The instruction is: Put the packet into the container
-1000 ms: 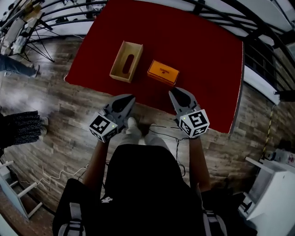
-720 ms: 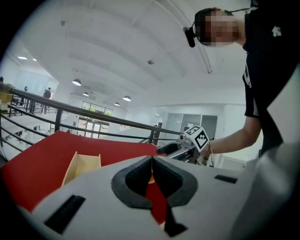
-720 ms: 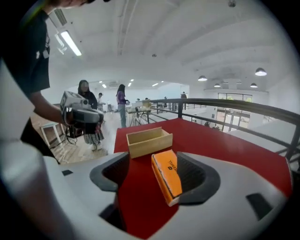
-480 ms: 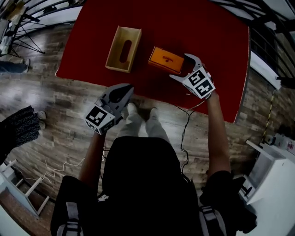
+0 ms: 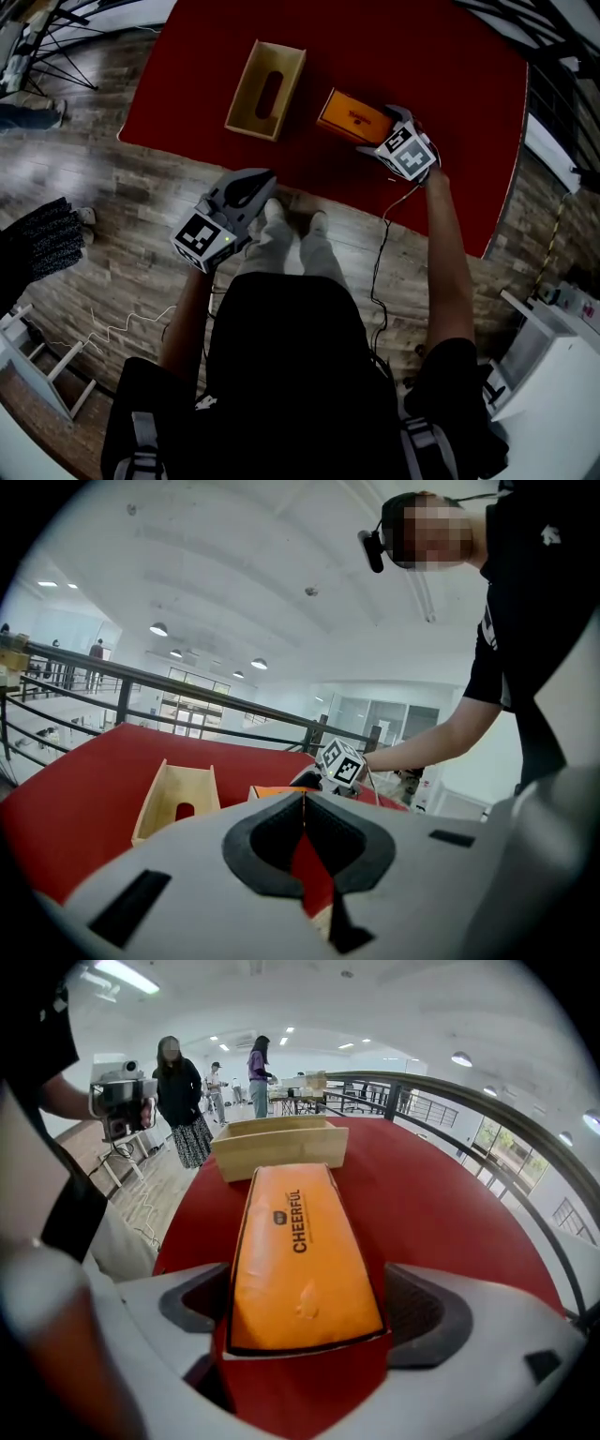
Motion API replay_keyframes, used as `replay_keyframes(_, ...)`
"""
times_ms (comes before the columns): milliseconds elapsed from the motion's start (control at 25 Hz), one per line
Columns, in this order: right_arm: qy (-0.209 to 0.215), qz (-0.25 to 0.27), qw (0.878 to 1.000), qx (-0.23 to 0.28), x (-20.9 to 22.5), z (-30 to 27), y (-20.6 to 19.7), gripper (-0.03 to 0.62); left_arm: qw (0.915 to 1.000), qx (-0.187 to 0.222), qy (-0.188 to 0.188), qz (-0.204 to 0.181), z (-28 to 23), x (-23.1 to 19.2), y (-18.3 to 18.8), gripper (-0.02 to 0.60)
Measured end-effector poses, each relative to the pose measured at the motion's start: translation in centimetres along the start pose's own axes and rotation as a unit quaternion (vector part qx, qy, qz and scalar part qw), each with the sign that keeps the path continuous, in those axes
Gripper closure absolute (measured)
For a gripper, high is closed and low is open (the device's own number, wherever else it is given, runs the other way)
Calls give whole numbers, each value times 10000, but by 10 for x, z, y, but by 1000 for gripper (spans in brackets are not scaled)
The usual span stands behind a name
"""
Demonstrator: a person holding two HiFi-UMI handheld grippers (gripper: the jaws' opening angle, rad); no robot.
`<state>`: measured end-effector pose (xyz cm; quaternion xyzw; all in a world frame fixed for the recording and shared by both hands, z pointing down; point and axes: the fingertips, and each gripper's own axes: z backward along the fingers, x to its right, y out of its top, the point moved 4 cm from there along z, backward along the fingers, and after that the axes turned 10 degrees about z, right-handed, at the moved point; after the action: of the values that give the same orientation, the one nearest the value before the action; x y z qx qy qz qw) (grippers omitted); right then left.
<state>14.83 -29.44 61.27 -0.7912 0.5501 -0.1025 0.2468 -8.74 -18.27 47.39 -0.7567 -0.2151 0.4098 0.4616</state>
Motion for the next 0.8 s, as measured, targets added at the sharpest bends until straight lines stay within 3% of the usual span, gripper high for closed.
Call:
replay_keyframes(160, -91, 213, 9997, -99, 3, -2, 5, 121, 10000, 8, -17, 5, -3, -2, 2, 572)
replay_keyframes(280, -78, 375, 9992, -145, -1, 0, 9, 200, 10000, -54, -32, 31, -3, -2, 5, 572)
replay_keyframes(440, -24, 626, 9980, -80, -11, 7, 16, 223, 9999, 12, -25, -161, -4, -6, 4, 555)
replay_keyframes(520, 59, 722, 9974, -11, -16, 14, 21, 223, 9995, -160, -80, -273, -10, -8, 1, 380)
replay_keyframes(560, 129, 790, 9968, 21, -19, 18, 24, 223, 9988, -290, -113, -379, -13, -9, -1, 336)
replay_keyframes(680, 378, 1094, 9932, 139, -32, 32, 38, 223, 9931, -716, -245, -893, -22, -9, -6, 297)
replay_keyframes(800, 595, 1527, 9863, 209, -46, 53, 59, 223, 9877, -928, -514, -1150, -30, -8, -3, 244)
